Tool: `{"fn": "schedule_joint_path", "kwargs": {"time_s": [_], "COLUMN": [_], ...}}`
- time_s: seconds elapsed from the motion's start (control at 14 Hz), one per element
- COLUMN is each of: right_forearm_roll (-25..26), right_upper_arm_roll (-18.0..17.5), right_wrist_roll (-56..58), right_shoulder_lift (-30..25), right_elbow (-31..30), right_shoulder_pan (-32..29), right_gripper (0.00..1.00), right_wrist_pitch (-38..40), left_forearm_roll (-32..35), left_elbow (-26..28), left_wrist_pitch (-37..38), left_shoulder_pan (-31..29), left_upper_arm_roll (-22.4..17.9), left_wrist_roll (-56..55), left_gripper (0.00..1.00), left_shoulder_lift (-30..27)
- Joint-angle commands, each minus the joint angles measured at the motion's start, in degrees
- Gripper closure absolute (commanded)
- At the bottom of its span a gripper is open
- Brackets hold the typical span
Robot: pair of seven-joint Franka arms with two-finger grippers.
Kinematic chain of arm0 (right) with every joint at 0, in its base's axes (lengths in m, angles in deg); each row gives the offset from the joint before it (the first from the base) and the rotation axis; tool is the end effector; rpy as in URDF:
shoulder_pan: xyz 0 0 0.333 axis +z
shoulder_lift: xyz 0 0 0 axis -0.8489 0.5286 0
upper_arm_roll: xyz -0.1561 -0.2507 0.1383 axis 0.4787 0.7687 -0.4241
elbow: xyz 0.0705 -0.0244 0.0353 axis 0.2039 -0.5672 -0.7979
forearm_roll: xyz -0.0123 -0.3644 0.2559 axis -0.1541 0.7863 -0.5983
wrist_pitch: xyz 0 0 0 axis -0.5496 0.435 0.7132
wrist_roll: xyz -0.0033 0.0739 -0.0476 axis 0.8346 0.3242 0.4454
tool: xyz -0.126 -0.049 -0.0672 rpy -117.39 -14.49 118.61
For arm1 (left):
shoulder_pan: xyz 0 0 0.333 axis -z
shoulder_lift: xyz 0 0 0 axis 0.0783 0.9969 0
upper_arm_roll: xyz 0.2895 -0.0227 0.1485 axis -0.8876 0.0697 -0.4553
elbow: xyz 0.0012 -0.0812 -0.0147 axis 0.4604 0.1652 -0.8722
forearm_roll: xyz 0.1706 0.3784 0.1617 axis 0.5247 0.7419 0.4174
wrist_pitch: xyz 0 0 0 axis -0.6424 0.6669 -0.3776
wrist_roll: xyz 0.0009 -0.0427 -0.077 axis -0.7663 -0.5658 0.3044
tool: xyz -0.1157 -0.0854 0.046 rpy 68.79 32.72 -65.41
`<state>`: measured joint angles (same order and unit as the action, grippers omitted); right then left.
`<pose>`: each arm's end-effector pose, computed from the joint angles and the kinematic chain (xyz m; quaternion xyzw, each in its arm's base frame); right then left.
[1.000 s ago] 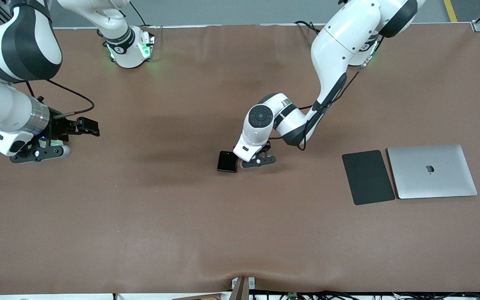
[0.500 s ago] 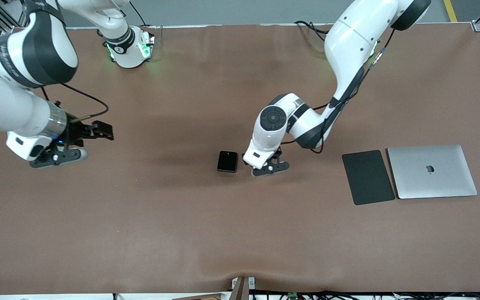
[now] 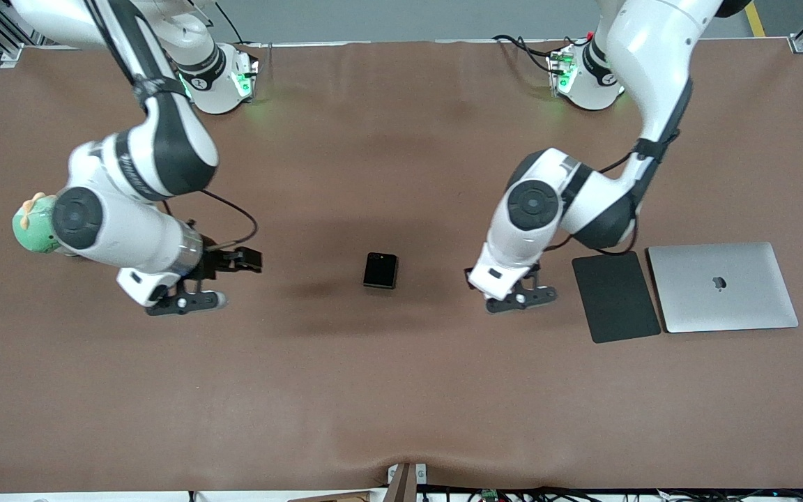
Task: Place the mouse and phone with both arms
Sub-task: 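Carry the mouse to the pad while the right gripper reaches the phone, then lower the mouse onto the pad while the right gripper grasps the phone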
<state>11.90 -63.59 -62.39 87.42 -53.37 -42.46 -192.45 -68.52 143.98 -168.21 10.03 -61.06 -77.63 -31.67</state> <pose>0.6749 0.2303 0.3439 -0.9949 -0.0395 0.0511 0.0769 0.6516 -0.3587 0.2679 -0.9965 -0.0805 -0.0231 0.0081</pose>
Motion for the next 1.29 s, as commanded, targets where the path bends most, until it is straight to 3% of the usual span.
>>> {"fn": "schedule_joint_path", "kwargs": {"time_s": [0.0,0.29,0.64,1.07,1.21], "right_forearm_roll": [-0.73,-4.76,-4.69,-3.90,-0.93], "right_upper_arm_roll": [0.41,0.41,0.50,0.76,0.85], "right_wrist_roll": [-3.07,-3.25,-12.63,-22.40,-22.67], "right_shoulder_lift": [1.55,5.33,9.46,16.67,19.39], "right_elbow": [1.96,1.96,2.05,3.81,4.77], "right_shoulder_pan": [1.59,4.22,10.19,17.23,18.73], "right_gripper": [0.00,0.00,0.00,0.00,0.00], "right_wrist_pitch": [0.38,-4.96,-11.29,-20.87,-22.12], "left_forearm_roll": [0.41,0.41,0.50,0.41,0.50], "left_elbow": [2.98,5.44,8.25,10.63,13.42], "left_wrist_pitch": [0.32,0.32,0.32,-1.08,-5.63], "left_shoulder_pan": [-3.88,-10.81,-24.96,-33.23,-35.52], "left_upper_arm_roll": [1.00,3.72,9.70,9.80,9.79], "left_wrist_roll": [4.67,8.98,20.49,24.82,24.82], "left_gripper": [0.46,0.46,0.46,0.46,0.46], "left_shoulder_lift": [-3.03,-3.73,-4.09,-2.51,-1.89]}}
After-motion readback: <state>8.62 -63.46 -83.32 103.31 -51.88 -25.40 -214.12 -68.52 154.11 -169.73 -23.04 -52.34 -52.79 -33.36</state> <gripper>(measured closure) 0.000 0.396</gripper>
